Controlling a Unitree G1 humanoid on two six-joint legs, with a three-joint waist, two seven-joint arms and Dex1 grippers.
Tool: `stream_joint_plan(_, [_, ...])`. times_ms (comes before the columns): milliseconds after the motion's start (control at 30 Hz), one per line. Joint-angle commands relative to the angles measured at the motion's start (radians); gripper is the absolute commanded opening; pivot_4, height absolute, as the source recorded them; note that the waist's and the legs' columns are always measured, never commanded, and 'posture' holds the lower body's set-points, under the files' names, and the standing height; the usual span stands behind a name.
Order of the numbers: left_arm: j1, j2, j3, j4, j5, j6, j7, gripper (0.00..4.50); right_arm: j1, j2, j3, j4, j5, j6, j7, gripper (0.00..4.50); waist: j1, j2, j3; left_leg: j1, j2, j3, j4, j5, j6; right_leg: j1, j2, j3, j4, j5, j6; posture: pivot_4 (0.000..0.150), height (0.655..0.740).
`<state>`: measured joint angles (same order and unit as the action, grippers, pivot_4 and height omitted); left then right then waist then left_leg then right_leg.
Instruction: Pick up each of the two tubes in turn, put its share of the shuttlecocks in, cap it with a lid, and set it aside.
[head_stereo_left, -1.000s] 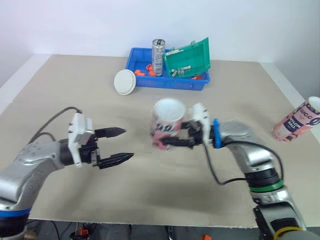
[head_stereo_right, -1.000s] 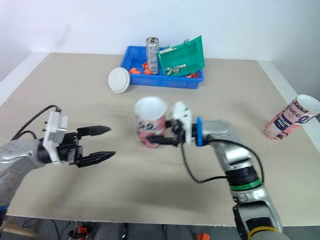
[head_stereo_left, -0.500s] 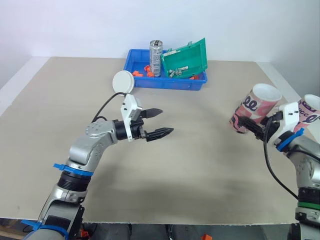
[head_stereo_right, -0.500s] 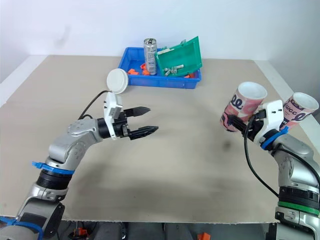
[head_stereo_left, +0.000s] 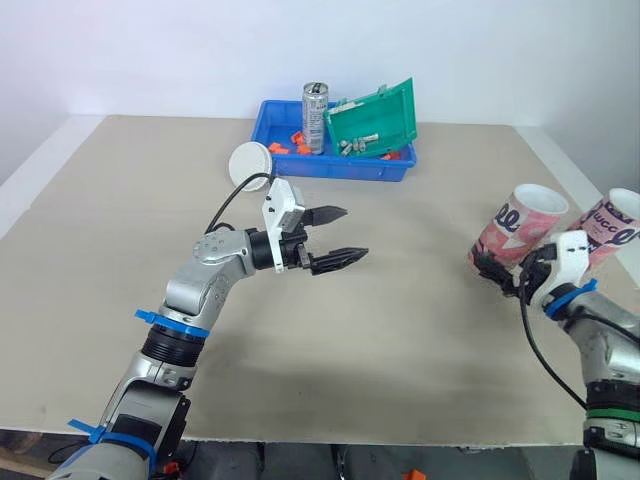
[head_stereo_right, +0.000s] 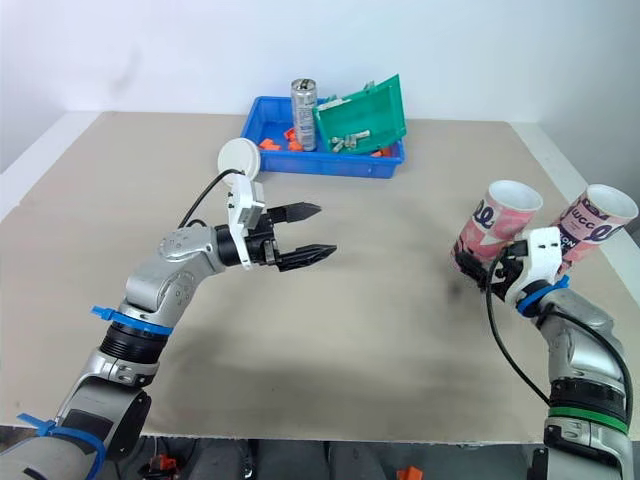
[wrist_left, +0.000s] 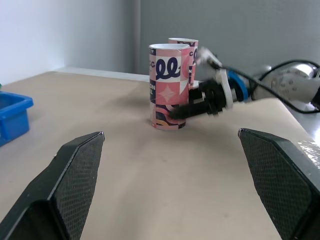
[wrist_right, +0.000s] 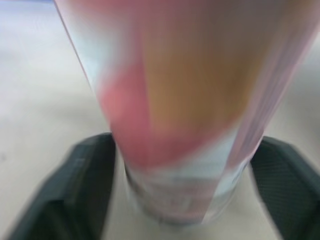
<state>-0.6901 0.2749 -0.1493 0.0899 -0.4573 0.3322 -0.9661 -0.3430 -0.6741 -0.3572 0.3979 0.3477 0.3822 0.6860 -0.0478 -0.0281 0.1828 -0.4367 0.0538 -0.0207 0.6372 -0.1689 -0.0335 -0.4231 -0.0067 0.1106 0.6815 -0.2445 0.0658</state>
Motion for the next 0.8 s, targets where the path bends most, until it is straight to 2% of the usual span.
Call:
stream_joint_plan(33, [-0.01,0.007,0.023,-0.042,-0.002,-0.008,-0.001,4.5,-0.003,-0.027,-0.009,0.003,-0.005,-0.016,0.007,4.43,0.0,0.0,0.0,0.0,0.0,0.0,0.0,0.0,0.0,0.0,0.0,0.0,0.0,0.0,0.0,0.15,0.7038])
stream_joint_plan(267, [0.023,0.063,0.027,-0.092,-0.023,0.058,-0.015,4.5,0.081,-0.109,0.036,-0.044,-0.028,0.004,0.113,4.43,0.0,0.0,0.0,0.0,-0.001,-0.001,0.0,0.0,0.0,0.001,0.0,0.001,0.0,-0.001,0.001,0.15,0.7038])
stream_joint_plan(433, [0.097,0.16,0.094,-0.147,-0.058,0.123,-0.013,4.5,0.165,-0.208,0.035,-0.095,-0.026,0.022,0.211,4.43,0.0,0.001,0.0,0.0,-0.001,-0.001,0.0,0.0,0.0,0.001,0.0,0.001,0.0,-0.001,0.001,0.15,0.7038])
stream_joint_plan(600, [0.22,0.252,0.152,-0.222,-0.069,0.146,-0.006,4.5,0.231,-0.217,-0.001,-0.331,0.098,0.091,0.3,4.43,-0.001,0.002,0.0,0.0,-0.001,-0.001,0.0,0.0,0.0,0.0,0.0,0.001,0.0,-0.001,0.0,0.15,0.7038])
stream_joint_plan(700, [0.335,0.296,0.219,-0.264,-0.091,0.18,0.022,4.5,0.251,-0.176,0.029,-0.542,0.175,0.145,0.291,4.43,-0.008,0.002,-0.001,0.0,0.0,0.0,0.0,0.0,0.0,0.0,0.0,0.001,0.0,-0.001,0.0,0.15,0.7038])
stream_joint_plan(800, [0.417,0.3,0.277,-0.295,-0.105,0.174,0.064,4.5,0.237,-0.13,0.069,-0.652,0.216,0.195,0.258,4.43,-0.005,0.001,0.0,0.001,0.001,-0.001,-0.001,0.0,0.0,0.001,0.001,0.0,0.0,-0.003,-0.003,0.15,0.7038])
